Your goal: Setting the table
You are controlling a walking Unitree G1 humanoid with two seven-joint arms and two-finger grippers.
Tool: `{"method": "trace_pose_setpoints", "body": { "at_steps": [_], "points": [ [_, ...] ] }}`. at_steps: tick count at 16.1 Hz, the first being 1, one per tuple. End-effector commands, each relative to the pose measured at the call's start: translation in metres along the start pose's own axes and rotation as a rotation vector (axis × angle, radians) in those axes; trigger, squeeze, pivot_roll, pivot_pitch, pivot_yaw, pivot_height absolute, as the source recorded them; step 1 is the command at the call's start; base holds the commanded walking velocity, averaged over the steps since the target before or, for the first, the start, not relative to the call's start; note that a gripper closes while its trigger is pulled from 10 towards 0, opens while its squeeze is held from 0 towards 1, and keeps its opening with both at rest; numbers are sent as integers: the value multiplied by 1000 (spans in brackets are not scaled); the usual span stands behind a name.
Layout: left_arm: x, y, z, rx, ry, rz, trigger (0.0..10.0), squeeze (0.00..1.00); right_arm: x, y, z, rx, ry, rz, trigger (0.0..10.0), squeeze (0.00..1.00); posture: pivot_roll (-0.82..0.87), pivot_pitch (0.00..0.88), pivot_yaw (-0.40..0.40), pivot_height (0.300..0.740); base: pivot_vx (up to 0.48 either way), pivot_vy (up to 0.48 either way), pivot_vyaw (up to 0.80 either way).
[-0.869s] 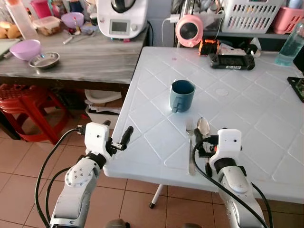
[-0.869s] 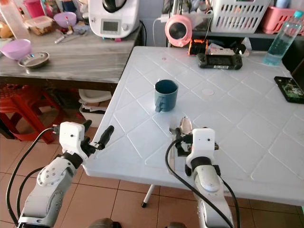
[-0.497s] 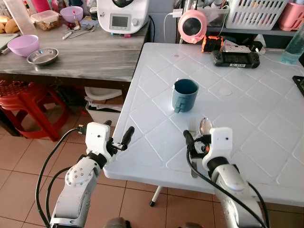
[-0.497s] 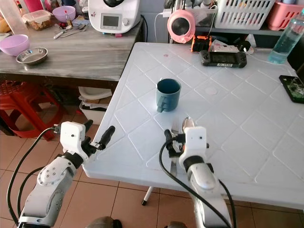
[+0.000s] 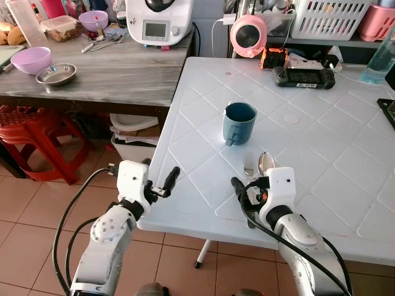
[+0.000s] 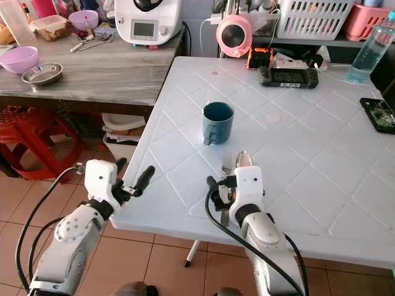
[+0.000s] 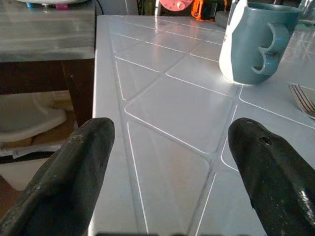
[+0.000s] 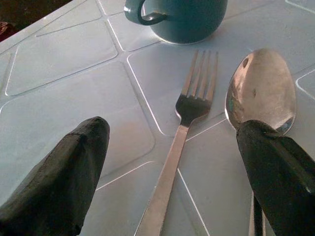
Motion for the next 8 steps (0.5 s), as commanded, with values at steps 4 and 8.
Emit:
{"method": "trace_pose_setpoints", "body": {
  "at_steps": [4, 8],
  "points": [
    [2, -1, -2, 18, -9, 11, 10000, 0, 2, -4, 10, -10, -13, 12, 5020, 0, -66, 0, 27, 740, 0, 0, 0],
    [3, -2, -3, 21, -9, 11, 10000, 0, 0, -12, 1, 76, -74, -2, 0, 0, -63, 0, 29, 740, 0, 0, 0]
  ]
}}
Point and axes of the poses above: a point about 5 cm out from each wrist's last joint towards the gripper, its own y axis pointing back from the gripper into the wrist, its own z axis along the axis of the wrist's last joint, x = y × z, the point moved 3 cm from there along -y, pointing out of the wrist towards the gripper, and after that the axes turned 13 degrees about y, right-handed, at the moved point
